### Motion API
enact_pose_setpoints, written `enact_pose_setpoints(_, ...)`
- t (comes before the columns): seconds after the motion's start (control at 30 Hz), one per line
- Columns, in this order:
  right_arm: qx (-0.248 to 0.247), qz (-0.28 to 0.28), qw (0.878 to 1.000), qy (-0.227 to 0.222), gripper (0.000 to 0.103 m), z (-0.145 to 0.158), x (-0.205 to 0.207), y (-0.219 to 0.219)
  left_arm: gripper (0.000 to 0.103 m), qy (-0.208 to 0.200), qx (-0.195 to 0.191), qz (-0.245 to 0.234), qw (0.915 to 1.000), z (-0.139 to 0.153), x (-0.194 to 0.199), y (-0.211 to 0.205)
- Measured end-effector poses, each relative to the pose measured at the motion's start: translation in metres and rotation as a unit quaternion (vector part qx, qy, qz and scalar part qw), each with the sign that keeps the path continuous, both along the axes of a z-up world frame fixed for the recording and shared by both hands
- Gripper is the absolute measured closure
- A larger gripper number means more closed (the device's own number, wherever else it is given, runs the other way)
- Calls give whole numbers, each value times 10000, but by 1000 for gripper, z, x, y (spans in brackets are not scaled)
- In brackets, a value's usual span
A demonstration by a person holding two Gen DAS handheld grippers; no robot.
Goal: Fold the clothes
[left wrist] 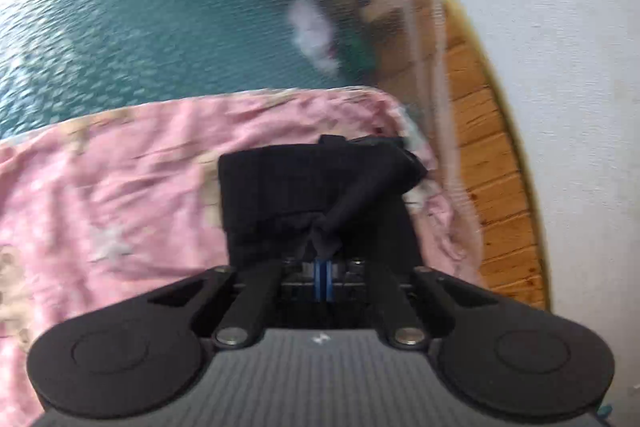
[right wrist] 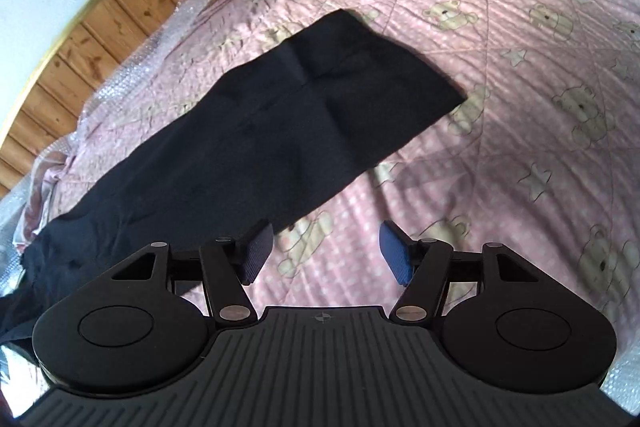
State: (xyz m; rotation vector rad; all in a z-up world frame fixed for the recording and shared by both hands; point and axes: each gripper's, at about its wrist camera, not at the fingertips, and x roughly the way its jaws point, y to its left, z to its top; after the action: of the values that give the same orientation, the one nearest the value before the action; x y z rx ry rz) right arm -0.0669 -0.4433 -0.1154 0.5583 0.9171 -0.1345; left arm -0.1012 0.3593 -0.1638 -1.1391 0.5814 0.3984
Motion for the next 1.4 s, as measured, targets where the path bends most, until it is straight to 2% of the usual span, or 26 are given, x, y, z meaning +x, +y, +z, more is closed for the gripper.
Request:
enact_pose_setpoints(0.07,-10,145,9999,-27,40,3,0,23,77,-114,-182,133,9997,-7,-6,9)
enact_pose_setpoints(0.1,-25,225,9997,-44,40,5,0,35,72,-220,-258,156,9993,-5,-6,11)
enact_pose_setpoints(0.13,-28,303,9995,-72,38,7,-1,45,64,-251,-263,126,9993,-2,-5,13)
enact_pose_setpoints(0.17,-19,362,9993,-86,37,8,-2,54,62,-228,-226,72,9995,1,-3,14)
enact_pose_setpoints(0.2,1,383,9992,-88,36,8,-3,61,64,-177,-139,-49,9997,4,1,14)
enact_pose_setpoints(0.23,22,393,9992,-88,36,8,-4,67,86,-70,18,-166,9998,5,4,15)
enact_pose_setpoints(0.27,49,390,9992,-81,36,8,-5,74,100,63,196,-226,9995,6,5,17)
enact_pose_setpoints(0.3,75,354,9993,-98,36,8,-6,77,100,195,375,-287,9987,7,6,19)
enact_pose_setpoints(0.43,192,225,9993,-235,36,10,-16,85,95,241,683,-277,9970,23,-1,23)
enact_pose_setpoints(0.5,243,238,9989,-312,36,12,-21,87,88,233,810,-255,9961,32,-5,25)
enact_pose_setpoints(0.57,240,269,9985,-420,36,16,-21,90,60,224,937,-233,9951,40,-8,27)
enact_pose_setpoints(0.73,204,482,9958,-745,36,29,10,108,61,202,1254,-179,9917,63,-18,32)
enact_pose_setpoints(0.8,84,688,9934,-917,36,38,37,123,61,158,1259,-744,9891,65,4,20)
enact_pose_setpoints(0.87,-213,981,9901,-977,36,42,67,142,60,267,1261,-1413,9815,57,32,3)
enact_pose_setpoints(0.93,-652,1247,9861,-881,33,35,92,156,60,594,1386,-1782,9724,41,51,-10)
enact_pose_setpoints(1.03,-1311,1449,9798,-416,31,7,119,155,61,1321,1645,-1751,9617,15,55,-11)
enact_pose_setpoints(1.07,-1502,1422,9781,-241,31,-2,119,144,76,1453,1707,-1717,9593,8,52,-7)
enact_pose_setpoints(1.1,-1704,1378,9757,-81,33,-10,117,133,78,1526,1771,-1744,9565,7,49,-6)
enact_pose_setpoints(1.17,-2103,1288,9688,238,25,-26,113,110,77,1753,1885,-1881,9478,13,50,-10)
enact_pose_setpoints(1.2,-2106,1124,9706,309,16,-30,108,95,77,1867,1941,-1948,9431,16,50,-13)
enact_pose_setpoints(1.23,-2033,970,9737,338,15,-32,103,81,74,2017,2081,-2023,9355,20,53,-18)
enact_pose_setpoints(1.27,-2035,884,9743,388,15,-32,100,71,63,2160,2318,-2100,9249,26,59,-26)
enact_pose_setpoints(1.33,-2040,770,9749,447,19,-27,95,60,49,2202,2779,-2270,9071,41,69,-47)
enact_pose_setpoints(1.4,-1967,691,9772,411,22,-17,94,62,48,2089,3016,-2467,8970,52,77,-68)
